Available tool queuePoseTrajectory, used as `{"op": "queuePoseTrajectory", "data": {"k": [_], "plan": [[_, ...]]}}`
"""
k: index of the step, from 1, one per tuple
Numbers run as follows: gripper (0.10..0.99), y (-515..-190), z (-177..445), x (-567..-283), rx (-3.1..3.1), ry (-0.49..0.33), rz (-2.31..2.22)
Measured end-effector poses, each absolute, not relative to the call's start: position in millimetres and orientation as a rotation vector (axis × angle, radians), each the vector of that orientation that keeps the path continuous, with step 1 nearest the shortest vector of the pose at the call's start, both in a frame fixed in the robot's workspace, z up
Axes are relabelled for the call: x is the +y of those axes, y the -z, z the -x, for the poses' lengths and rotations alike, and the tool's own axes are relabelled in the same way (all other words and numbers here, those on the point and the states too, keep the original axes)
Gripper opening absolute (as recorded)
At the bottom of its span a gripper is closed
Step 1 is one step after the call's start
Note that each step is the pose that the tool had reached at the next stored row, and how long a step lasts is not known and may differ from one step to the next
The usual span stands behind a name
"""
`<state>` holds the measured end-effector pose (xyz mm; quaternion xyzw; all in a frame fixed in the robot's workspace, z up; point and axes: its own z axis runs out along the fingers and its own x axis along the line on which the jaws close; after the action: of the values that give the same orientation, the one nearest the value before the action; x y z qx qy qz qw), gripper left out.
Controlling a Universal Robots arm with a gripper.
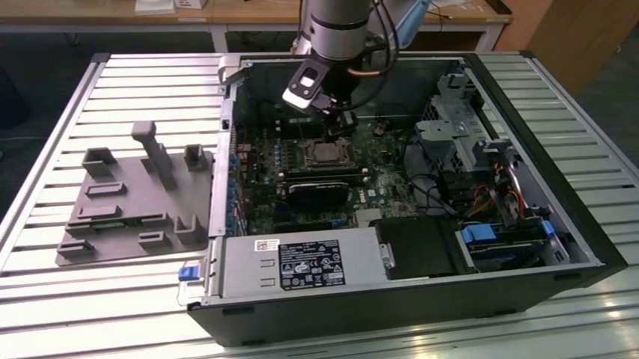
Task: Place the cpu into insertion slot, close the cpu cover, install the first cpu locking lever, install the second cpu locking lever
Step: 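Close the cpu cover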
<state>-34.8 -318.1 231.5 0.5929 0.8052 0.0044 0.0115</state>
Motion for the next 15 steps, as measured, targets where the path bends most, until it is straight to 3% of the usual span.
{"op": "queuePoseTrajectory", "data": {"k": [15], "plan": [[0.102,-231.1,34.8,-318.1,2.769,-0.019,-1.438]]}}
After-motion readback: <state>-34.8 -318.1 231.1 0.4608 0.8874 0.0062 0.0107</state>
